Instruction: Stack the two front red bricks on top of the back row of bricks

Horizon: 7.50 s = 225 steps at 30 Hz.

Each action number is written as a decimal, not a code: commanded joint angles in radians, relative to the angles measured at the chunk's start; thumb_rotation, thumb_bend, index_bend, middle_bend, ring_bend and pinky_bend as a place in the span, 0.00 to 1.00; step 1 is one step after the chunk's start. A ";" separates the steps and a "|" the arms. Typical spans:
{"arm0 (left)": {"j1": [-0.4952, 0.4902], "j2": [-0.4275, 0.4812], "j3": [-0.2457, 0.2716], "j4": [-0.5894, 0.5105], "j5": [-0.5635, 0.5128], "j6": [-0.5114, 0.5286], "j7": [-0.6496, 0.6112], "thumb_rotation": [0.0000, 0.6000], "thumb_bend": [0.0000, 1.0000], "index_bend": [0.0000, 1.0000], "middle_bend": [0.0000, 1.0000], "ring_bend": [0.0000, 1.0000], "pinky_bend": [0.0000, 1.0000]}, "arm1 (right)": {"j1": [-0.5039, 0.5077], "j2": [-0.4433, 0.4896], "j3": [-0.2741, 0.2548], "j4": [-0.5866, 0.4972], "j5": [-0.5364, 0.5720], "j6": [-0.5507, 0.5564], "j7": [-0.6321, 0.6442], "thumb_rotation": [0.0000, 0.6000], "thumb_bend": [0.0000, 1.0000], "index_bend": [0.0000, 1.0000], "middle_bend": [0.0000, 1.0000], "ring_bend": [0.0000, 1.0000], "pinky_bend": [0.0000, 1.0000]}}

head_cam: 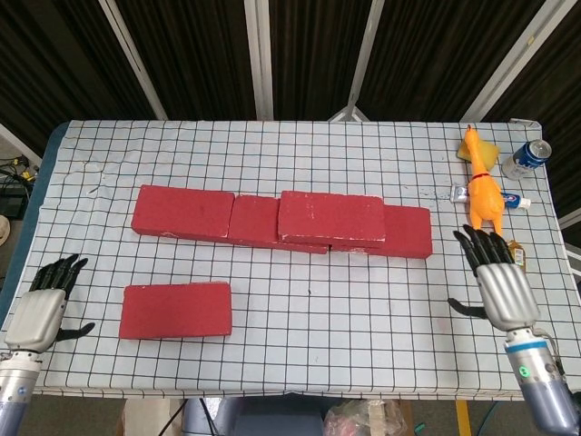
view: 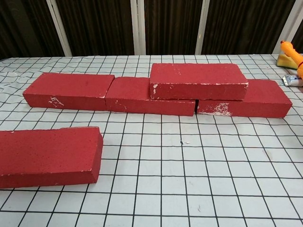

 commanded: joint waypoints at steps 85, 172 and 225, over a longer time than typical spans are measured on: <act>-0.480 -0.116 0.077 -0.214 -0.550 -0.195 0.414 1.00 0.00 0.20 0.23 0.00 0.00 | -0.161 -0.095 -0.005 0.145 -0.028 0.048 0.134 1.00 0.16 0.05 0.00 0.00 0.00; -1.039 -0.188 -0.121 0.663 -0.364 -1.077 -0.268 1.00 0.01 0.28 0.25 0.00 0.00 | -0.128 -0.201 0.092 0.207 0.212 0.017 -0.088 1.00 0.16 0.05 0.00 0.00 0.00; -1.113 -0.238 -0.025 0.692 -0.448 -1.031 -0.279 1.00 0.01 0.27 0.23 0.00 0.00 | -0.130 -0.188 0.094 0.200 0.221 0.012 -0.076 1.00 0.16 0.05 0.00 0.00 0.00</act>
